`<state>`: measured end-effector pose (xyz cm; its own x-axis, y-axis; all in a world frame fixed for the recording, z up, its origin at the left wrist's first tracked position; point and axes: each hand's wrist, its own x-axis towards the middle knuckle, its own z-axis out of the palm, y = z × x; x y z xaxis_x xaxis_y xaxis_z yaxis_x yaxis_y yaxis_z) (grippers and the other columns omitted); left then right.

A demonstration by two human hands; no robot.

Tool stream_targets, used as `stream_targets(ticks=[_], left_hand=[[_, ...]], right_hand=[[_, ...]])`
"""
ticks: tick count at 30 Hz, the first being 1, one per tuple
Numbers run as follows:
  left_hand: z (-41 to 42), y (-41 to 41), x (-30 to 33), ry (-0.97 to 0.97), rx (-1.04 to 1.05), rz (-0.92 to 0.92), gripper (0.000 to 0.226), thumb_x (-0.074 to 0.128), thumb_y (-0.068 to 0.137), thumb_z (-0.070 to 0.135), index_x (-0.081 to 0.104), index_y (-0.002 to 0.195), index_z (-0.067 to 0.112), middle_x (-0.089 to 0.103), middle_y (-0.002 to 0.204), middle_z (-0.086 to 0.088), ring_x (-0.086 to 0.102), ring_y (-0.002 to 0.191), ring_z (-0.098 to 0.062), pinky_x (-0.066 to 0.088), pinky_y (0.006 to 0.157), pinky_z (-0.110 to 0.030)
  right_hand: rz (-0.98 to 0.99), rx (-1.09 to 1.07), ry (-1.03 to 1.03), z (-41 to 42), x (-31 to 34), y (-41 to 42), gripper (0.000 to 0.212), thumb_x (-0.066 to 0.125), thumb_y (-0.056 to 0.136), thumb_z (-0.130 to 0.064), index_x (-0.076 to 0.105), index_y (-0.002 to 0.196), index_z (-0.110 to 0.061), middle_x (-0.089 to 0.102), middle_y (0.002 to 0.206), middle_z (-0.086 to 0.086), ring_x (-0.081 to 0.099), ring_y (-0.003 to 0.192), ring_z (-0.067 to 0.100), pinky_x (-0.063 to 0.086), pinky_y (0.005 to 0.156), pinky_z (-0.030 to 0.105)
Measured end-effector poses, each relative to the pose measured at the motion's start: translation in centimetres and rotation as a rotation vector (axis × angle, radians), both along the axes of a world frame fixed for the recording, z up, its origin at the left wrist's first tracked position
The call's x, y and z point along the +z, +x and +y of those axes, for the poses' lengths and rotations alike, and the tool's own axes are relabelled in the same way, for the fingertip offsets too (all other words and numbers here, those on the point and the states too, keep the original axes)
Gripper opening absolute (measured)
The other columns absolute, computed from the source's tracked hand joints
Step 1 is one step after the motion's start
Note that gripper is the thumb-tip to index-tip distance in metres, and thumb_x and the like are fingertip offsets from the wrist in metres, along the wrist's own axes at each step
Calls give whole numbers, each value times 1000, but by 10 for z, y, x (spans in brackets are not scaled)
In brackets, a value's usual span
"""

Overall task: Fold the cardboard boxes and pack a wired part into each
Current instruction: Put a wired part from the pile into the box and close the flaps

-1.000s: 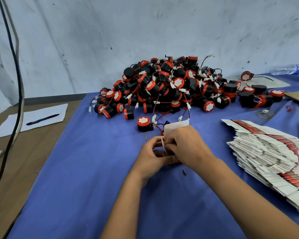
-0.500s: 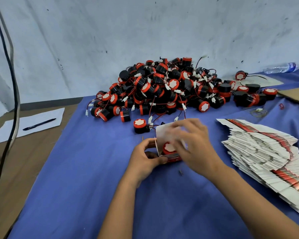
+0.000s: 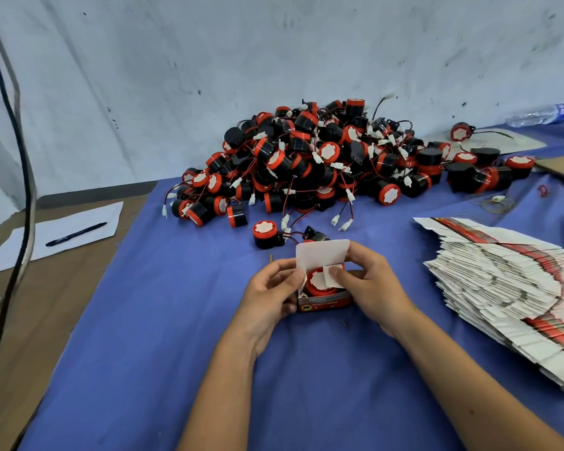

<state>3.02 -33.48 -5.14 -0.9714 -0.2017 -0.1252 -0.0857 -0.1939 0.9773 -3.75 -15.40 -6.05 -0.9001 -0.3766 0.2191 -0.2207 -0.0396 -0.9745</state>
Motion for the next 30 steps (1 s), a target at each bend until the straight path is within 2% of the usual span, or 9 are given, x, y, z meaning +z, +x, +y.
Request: stream_targets(ticks=[4,7,10,13,15,17,20,23,30], left_hand=[[15,-7,-8,-218,192,50,23,79,86,4,76,94,25,78,95,3,71,82,-17,49,52,-19],[19,-8,-9,-208,260,71,41,67,86,-12,78,88,28,78,98,1,76,88,-20,57,58,-26],[12,-4,-6,-170,173,55,41,63,87,-14,80,92,23,79,102,-7,77,91,-26,61,66,-30],[-5,3,-1,39,-56,38,36,53,95,-11,78,108,11,77,108,-15,75,89,-23,61,70,-28],[-14,8,2,100,-148,39,27,60,94,-2,78,111,9,76,104,-11,70,82,-17,58,68,-25],[-17,10,1,-86,-178,79,31,78,86,6,77,115,17,75,109,-14,67,86,-22,62,80,-37],[-12,11,-2,-345,-116,158,43,89,78,10,76,115,27,74,113,-14,59,84,-30,59,88,-47],[-10,10,-3,-392,-108,189,39,87,82,13,76,114,31,76,111,-2,61,84,-39,59,90,-55],[-14,8,-4,-505,-167,183,51,76,82,-6,70,115,32,74,113,0,64,100,-45,58,95,-53]], right_hand=[[61,113,98,3,1,-1,35,53,96,-4,74,107,-30,65,85,19,44,66,25,41,61,33],[4,223,112,10,5,-1,40,48,84,-21,76,111,-29,69,113,0,52,77,12,41,63,22],[73,169,149,7,5,1,12,65,92,-41,76,93,-38,68,121,-7,63,92,18,51,72,31],[158,67,211,3,-3,-3,22,80,89,-25,66,77,-39,69,116,-8,67,93,20,56,76,35],[161,86,215,5,-6,-5,19,84,85,-26,68,84,-38,68,116,-12,67,87,20,57,75,33],[214,72,257,9,-9,-6,21,86,82,-32,70,95,-37,68,114,-12,61,79,28,56,77,35],[341,43,322,11,-5,-5,33,87,77,-40,71,106,-38,68,111,-12,61,79,15,52,79,27],[480,69,388,10,-1,-4,43,88,78,-38,73,118,-32,65,115,-11,64,104,9,53,88,23],[615,-26,509,3,-5,5,38,78,88,-41,71,122,-26,61,116,-7,62,101,12,53,88,32]])
